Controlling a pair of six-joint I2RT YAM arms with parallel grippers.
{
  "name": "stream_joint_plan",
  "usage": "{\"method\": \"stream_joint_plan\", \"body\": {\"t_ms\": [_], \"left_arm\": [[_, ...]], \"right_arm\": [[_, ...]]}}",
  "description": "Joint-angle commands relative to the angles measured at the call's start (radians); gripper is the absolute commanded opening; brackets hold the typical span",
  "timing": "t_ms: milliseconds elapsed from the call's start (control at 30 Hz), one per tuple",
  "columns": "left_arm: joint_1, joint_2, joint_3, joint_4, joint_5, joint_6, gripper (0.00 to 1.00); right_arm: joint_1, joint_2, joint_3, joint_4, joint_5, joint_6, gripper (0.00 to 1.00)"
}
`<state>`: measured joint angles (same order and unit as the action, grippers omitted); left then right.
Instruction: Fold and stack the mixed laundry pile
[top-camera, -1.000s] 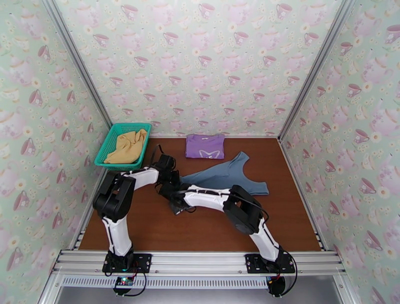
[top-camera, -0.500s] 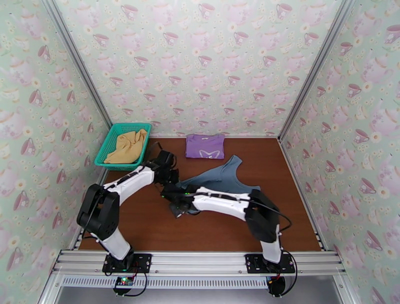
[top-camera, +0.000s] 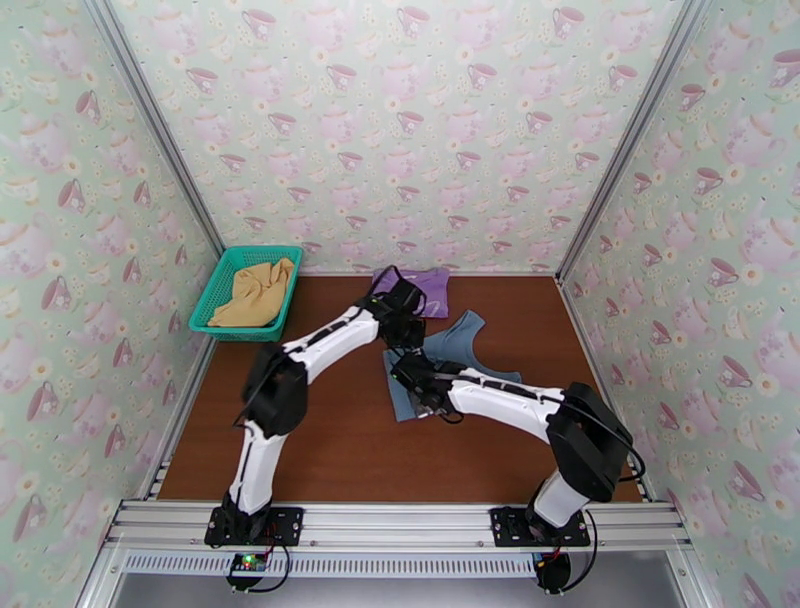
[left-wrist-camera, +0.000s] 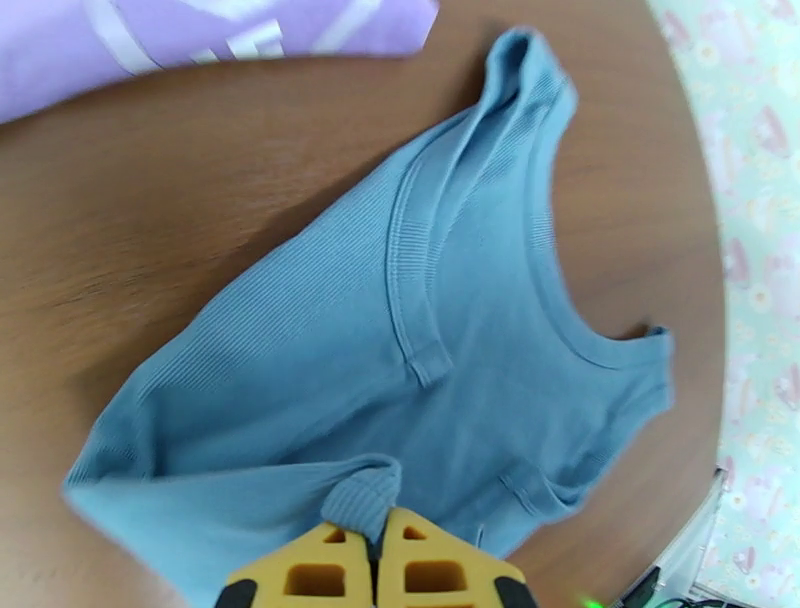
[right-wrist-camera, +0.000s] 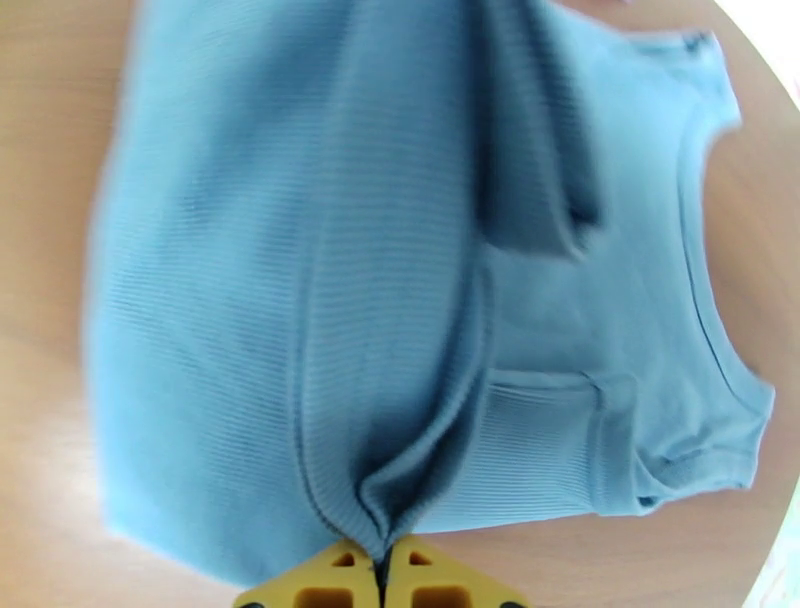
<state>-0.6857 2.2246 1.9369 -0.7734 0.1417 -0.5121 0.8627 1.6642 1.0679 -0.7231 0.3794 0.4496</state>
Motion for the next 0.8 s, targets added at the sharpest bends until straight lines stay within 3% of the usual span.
{"method": "stream_joint_plan", "body": {"t_ms": [0, 133, 300, 467, 567, 767], "left_arm": [[0.003, 0.068, 0.064, -0.066, -0.03, 0.011, 0.0], [0.002, 0.125, 0.103, -0.068, -0.036, 0.005, 0.0], [0.004, 0.155, 0.136, -0.049, -0.052, 0.006, 0.44], [0.002, 0.13, 0.198, -0.045, -0.086, 0.04, 0.81], [-0.006, 0.067, 0.19, -0.059, -0.171, 0.078, 0.86], [-0.011, -0.147, -0.043, -0.045, -0.355, 0.084, 0.81]], "right_arm": [[-0.021, 0.04, -0.006, 0.053, 0.046, -0.001, 0.0], [-0.038, 0.098, 0.006, 0.065, 0.074, -0.009, 0.03], [-0.046, 0.12, 0.016, 0.068, 0.126, -0.007, 0.32], [-0.058, 0.051, 0.009, 0.032, 0.175, -0.004, 0.54], [-0.066, -0.022, -0.008, -0.006, 0.206, 0.003, 0.61], [-0.097, -0.19, -0.088, -0.012, 0.184, 0.01, 0.58]]}}
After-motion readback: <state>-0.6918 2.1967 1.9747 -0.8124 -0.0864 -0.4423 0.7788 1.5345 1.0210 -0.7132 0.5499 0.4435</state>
